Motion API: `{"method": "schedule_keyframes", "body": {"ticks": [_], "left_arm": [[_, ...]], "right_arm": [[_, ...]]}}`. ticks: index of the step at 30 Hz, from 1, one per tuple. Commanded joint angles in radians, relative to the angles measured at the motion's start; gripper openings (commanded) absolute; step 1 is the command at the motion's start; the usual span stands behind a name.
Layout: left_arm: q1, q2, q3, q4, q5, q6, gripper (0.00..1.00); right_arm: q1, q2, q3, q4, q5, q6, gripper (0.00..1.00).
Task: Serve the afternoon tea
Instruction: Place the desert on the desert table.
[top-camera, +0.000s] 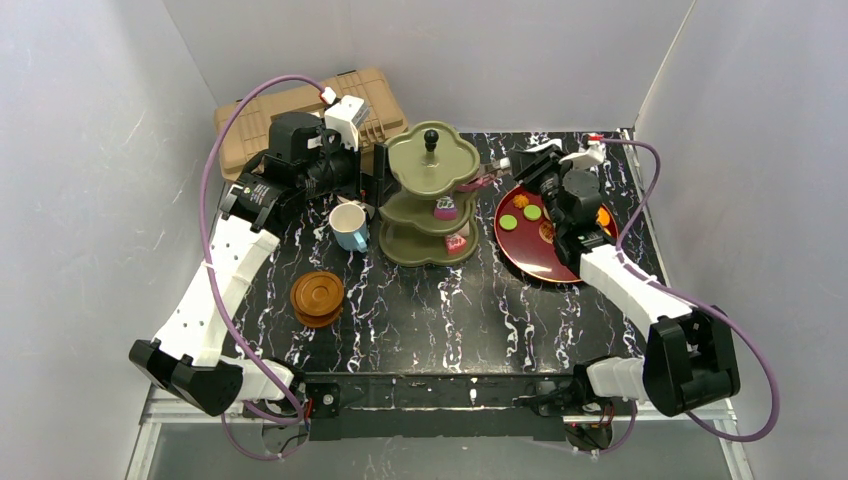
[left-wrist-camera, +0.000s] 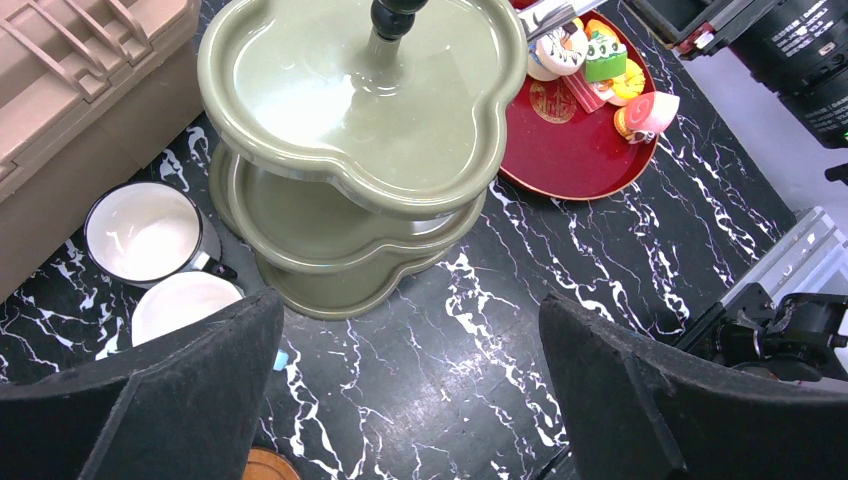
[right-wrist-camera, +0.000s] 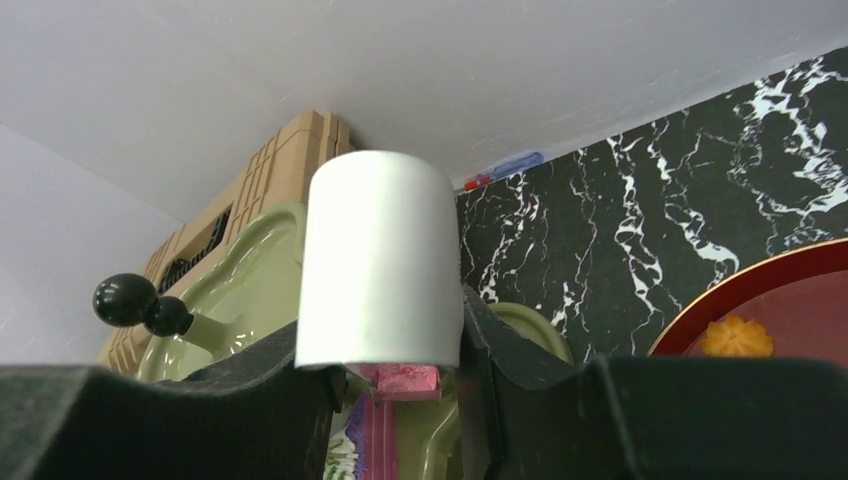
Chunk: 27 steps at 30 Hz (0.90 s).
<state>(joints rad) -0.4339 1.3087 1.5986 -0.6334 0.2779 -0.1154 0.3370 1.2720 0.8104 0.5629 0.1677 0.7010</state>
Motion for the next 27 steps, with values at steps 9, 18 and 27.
{"method": "schedule_keyframes", "body": {"ticks": [9,18,27], "left_arm": [[0.005,-0.035,0.017,0.0,0.018,0.001,0.98],[0.004,-0.041,0.007,0.003,0.018,0.002,0.98],[0.005,-0.044,0.006,0.003,0.017,0.001,0.98]], "right_arm": [[0.072,0.033,0.021,0.112,0.013,0.018,0.27],[0.072,-0.023,0.019,0.04,0.056,-0.044,0.58],[0.071,-0.048,0.028,0.008,0.055,-0.054,0.57]]}}
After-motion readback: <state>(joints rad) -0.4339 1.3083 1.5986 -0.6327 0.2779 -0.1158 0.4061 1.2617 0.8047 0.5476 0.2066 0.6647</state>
